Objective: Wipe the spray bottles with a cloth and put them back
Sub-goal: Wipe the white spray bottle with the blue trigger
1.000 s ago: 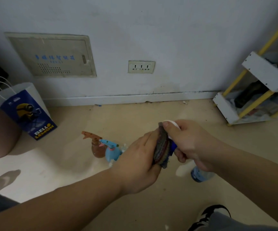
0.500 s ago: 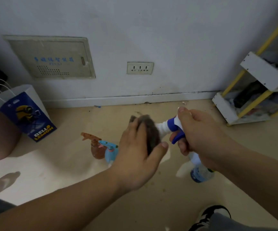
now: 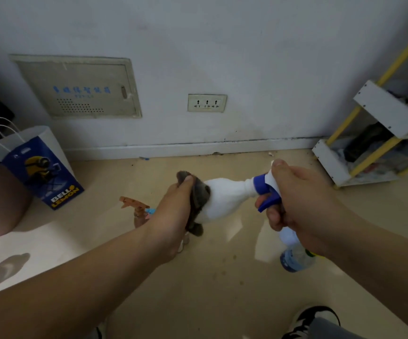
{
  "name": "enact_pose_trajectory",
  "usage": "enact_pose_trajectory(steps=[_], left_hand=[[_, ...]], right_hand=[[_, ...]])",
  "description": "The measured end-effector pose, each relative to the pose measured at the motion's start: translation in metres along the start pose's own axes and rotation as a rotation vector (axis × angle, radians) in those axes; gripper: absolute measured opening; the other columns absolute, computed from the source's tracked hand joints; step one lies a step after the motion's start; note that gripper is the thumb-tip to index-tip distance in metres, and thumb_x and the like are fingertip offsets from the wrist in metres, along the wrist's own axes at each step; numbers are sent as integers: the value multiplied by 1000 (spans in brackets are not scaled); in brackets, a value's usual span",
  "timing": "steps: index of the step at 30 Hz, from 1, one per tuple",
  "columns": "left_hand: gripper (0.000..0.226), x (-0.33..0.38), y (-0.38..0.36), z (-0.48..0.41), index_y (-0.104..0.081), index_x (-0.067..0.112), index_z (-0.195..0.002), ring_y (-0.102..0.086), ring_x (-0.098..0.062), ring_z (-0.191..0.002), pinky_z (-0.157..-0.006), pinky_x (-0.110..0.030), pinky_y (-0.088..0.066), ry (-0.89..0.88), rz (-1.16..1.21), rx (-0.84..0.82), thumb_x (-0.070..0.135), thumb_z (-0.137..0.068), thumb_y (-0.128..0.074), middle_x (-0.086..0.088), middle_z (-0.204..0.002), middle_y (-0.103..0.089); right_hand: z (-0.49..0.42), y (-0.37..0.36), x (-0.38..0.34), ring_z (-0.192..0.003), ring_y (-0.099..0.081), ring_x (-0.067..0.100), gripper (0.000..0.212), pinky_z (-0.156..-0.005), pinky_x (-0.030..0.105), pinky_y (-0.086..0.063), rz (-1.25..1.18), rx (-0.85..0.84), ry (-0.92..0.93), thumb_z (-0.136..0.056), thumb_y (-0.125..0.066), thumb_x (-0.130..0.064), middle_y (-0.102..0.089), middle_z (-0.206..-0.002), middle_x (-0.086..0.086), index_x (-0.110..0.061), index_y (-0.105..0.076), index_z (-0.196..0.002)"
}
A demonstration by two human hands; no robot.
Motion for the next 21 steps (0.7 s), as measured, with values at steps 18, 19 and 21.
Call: enact_pose_trajectory(steps=[18, 19, 21], left_hand=[[39, 10, 17, 15, -68, 19, -129, -69, -28, -115, -103, -44, -52, 7, 234, -148, 40, -109, -42, -6, -125, -74], [41, 12, 18, 16, -68, 15, -130, -69, -30, -116, -99, -42, -53, 28, 292, -162, 39, -108, -43, -8, -124, -74], [44, 13, 17, 19, -69, 13, -131, -67, -33, -115, -93, -43, -50, 57, 358, -178, 41, -106, -46, -13, -127, -73]], right_hand=[[7, -2, -3, -38, -43, 21, 40, -45, 32, -40, 21, -4, 113, -108, -41, -41, -69, -63, 17, -8, -62, -100], [7, -3, -3, -38, -42, 22, 40, -45, 32, -40, 12, -3, 115, -108, -41, -41, -69, -63, 18, -8, -62, -100], [7, -4, -3, -38, -41, 22, 40, -44, 31, -39, -18, 7, 116, -108, -41, -41, -69, -62, 18, -8, -62, -100]])
Point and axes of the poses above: each hand's wrist, its own z-axis away from the middle knuckle, its own y-axis out of the back of the hand, x = y × z, the point moved 1 cm from there along -z, towards the middle knuckle
